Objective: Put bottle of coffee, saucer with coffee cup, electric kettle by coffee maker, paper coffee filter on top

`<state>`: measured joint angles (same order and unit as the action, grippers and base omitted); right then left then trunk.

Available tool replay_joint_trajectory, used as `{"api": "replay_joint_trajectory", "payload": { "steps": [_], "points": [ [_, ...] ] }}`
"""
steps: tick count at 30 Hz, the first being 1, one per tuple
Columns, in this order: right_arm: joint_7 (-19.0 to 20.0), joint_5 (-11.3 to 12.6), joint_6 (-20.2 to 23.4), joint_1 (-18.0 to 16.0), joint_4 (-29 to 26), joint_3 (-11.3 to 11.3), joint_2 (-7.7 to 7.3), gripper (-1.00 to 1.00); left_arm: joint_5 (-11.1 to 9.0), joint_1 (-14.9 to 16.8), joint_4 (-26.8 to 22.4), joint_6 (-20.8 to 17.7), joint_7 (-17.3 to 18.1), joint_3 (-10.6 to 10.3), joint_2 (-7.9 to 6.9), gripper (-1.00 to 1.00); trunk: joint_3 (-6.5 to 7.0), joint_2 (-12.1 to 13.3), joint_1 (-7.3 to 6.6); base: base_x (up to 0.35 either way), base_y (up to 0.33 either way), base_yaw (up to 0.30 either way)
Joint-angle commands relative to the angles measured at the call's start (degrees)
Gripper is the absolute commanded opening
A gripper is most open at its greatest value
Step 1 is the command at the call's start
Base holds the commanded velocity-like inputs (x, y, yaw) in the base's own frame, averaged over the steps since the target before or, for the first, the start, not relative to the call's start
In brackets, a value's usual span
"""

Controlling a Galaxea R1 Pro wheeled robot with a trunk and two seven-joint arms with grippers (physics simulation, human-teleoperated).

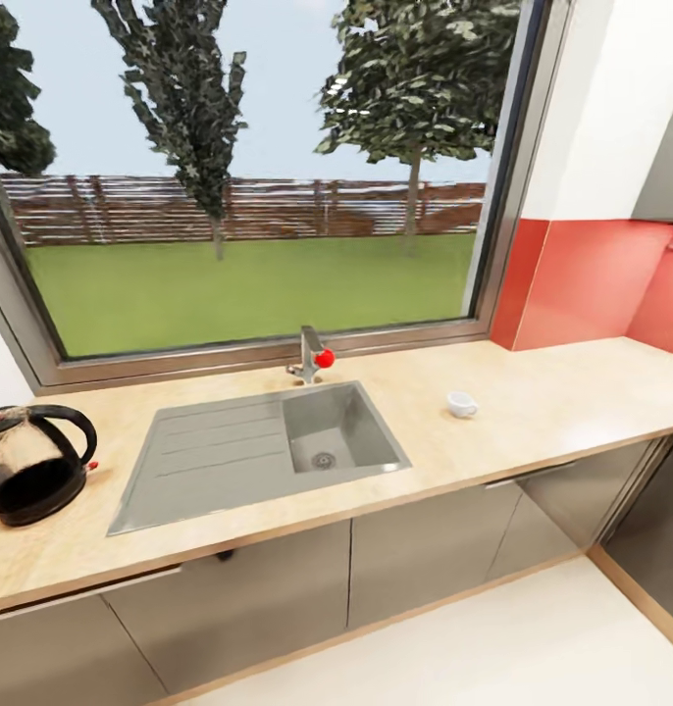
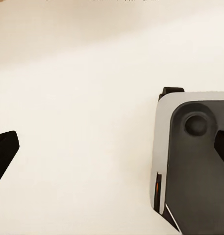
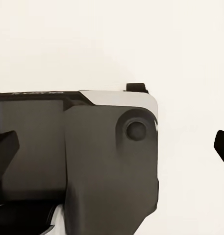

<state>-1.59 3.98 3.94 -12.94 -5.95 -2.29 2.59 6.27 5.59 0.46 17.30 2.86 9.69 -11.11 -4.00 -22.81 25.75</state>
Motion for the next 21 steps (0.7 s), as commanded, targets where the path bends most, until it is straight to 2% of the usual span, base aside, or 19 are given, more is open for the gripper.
{"api": "replay_joint_trajectory", "payload": {
  "steps": [1,21],
  "points": [
    [-0.2,0.4,0.3,0.0,-0.1,-0.3,-0.01,1.0,0.6,0.0,0.1,0.2,0.1,0.5,-0.03,1.0,-0.04,-0.1,0.04,0.055,-0.056,-0.156],
    [-0.3,0.3,0.4,0.0,-0.1,-0.2,-0.29,1.0,0.6,-0.1,0.2,0.2,0.0,0.5,0.13,1.0,1.7,-0.1,0.04,0.161,-0.213,-0.122]
  ]
}}
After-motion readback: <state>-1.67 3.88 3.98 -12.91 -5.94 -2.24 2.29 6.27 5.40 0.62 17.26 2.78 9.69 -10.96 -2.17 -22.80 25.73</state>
